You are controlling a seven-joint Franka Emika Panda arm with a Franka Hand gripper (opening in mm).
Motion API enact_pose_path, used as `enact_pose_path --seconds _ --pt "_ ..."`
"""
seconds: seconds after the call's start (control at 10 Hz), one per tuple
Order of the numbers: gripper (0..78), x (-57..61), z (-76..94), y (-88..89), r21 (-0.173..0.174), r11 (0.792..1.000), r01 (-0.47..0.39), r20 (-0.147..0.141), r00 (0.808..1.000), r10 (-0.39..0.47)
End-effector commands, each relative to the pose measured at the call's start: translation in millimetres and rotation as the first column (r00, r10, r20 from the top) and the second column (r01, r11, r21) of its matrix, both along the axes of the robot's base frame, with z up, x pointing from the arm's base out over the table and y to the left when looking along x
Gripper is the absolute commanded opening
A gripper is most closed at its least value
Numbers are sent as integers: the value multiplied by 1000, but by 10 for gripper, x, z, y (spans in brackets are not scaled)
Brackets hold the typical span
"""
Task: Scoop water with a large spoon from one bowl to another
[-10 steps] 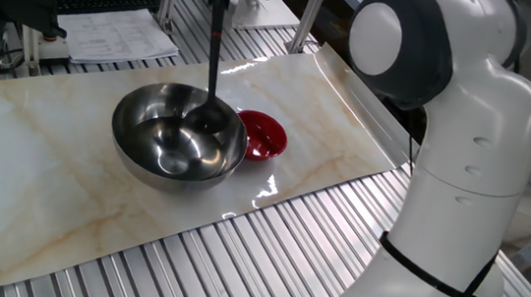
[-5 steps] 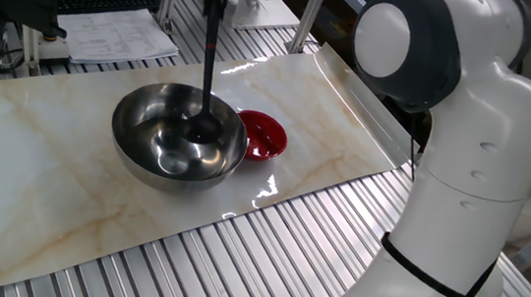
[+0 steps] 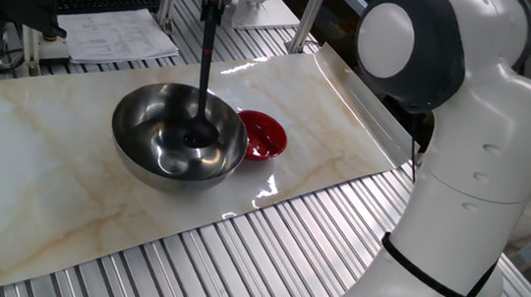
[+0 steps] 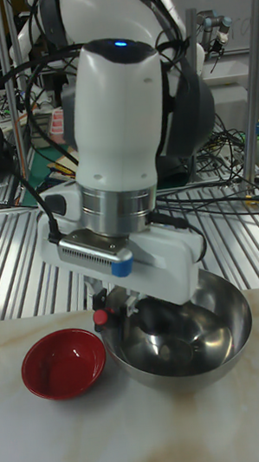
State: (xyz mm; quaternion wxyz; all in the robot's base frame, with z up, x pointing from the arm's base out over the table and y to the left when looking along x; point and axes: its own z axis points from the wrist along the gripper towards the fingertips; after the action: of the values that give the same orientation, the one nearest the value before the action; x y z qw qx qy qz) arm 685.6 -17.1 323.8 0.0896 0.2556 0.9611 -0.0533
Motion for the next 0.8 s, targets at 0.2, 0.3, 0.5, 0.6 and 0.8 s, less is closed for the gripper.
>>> enact_pose_path --seconds 0.2,0.3,0.5,0.6,0.8 --pt "11 14 -109 46 63 998 -23 73 997 19" --pt "11 9 -134 53 75 997 -34 81 996 28" --pt "11 -11 -190 66 71 996 -52 96 994 45" --pt "11 -19 -196 68 73 995 -60 88 995 54" --pt "11 -34 -211 72 70 995 -72 85 994 66"
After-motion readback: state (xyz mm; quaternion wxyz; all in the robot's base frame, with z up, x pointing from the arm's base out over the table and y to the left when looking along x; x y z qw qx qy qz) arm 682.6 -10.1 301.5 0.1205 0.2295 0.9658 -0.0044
